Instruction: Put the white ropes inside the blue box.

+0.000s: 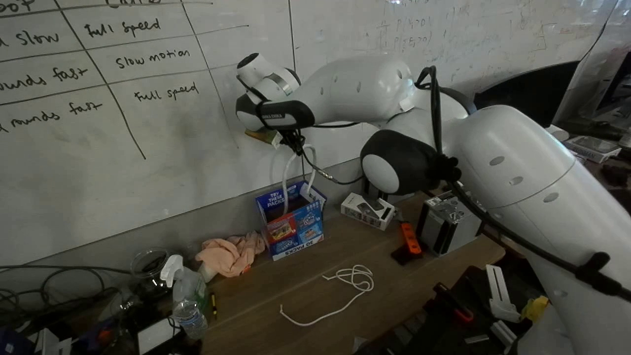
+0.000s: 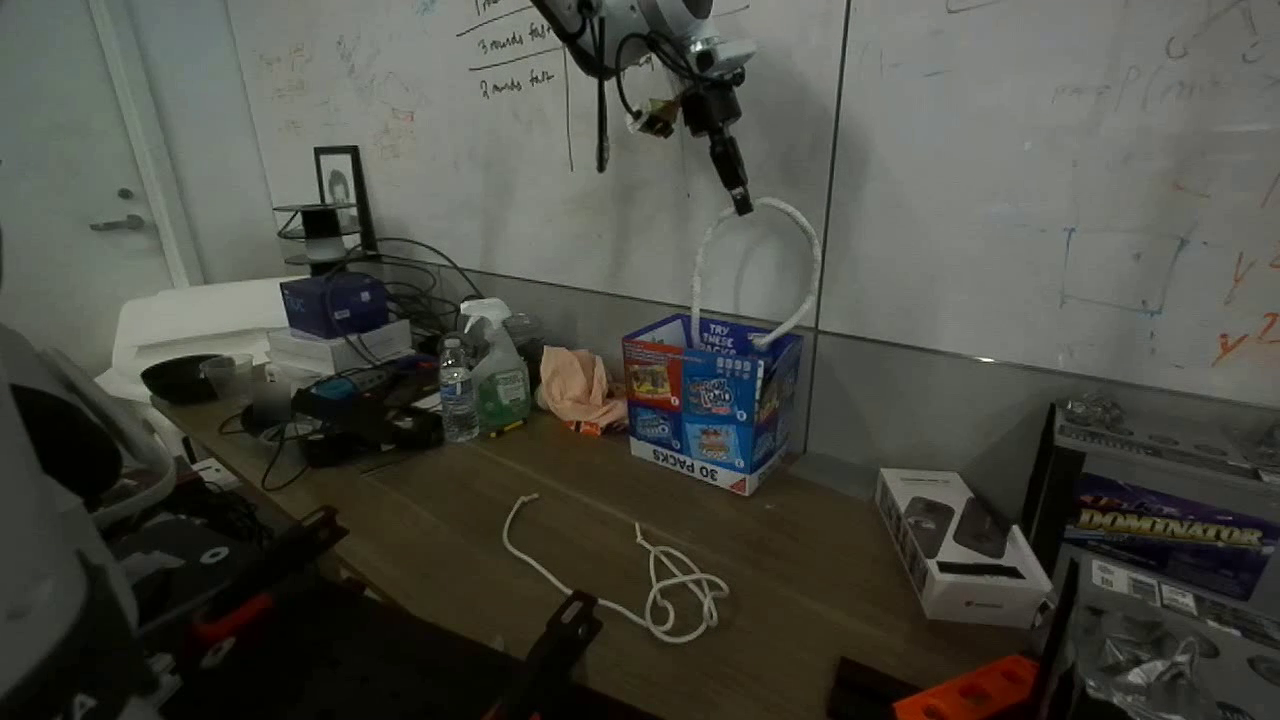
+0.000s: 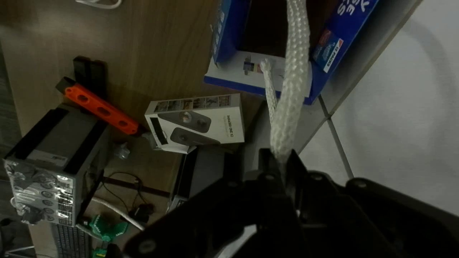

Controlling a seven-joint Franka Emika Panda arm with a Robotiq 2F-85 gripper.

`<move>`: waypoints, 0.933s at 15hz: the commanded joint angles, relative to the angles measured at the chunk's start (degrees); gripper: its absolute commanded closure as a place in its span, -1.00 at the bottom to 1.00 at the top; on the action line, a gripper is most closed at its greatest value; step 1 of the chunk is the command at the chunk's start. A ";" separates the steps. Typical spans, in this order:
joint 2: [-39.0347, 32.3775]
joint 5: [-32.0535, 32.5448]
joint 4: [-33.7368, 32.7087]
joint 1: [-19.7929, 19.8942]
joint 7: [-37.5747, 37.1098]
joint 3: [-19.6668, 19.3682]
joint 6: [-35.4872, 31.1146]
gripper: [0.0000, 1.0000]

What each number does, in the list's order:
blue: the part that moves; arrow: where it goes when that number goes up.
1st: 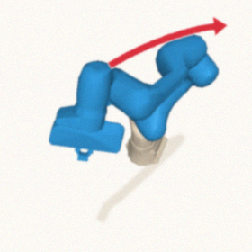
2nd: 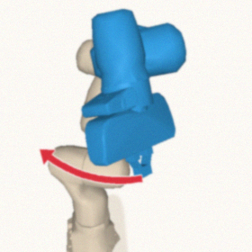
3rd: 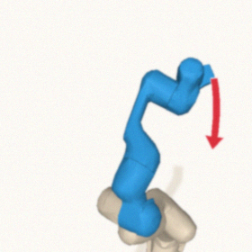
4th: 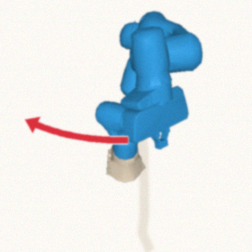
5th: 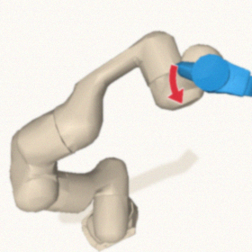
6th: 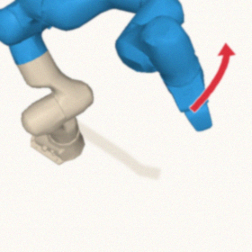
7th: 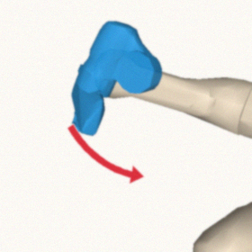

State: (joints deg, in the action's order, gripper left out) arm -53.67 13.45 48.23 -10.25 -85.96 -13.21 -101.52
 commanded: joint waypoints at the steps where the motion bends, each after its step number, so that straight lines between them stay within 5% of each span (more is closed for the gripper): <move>1: -3.21 -2.53 -4.67 1.27 2.08 2.08 0.74 0.94; 6: -5.14 -4.64 -5.57 1.74 3.61 4.45 1.18 0.94; 7: -5.44 -4.78 -5.49 1.78 4.23 4.76 1.05 0.79; 8: -5.64 -5.24 -5.45 2.00 4.67 5.22 1.53 0.28; 10: -5.71 -4.86 -4.81 2.30 6.61 5.70 2.03 0.13; 14: -3.84 -3.25 -2.16 2.72 11.08 4.92 1.50 -0.50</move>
State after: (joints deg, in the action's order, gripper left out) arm -58.37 9.64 46.58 -8.30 -78.09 -8.23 -100.97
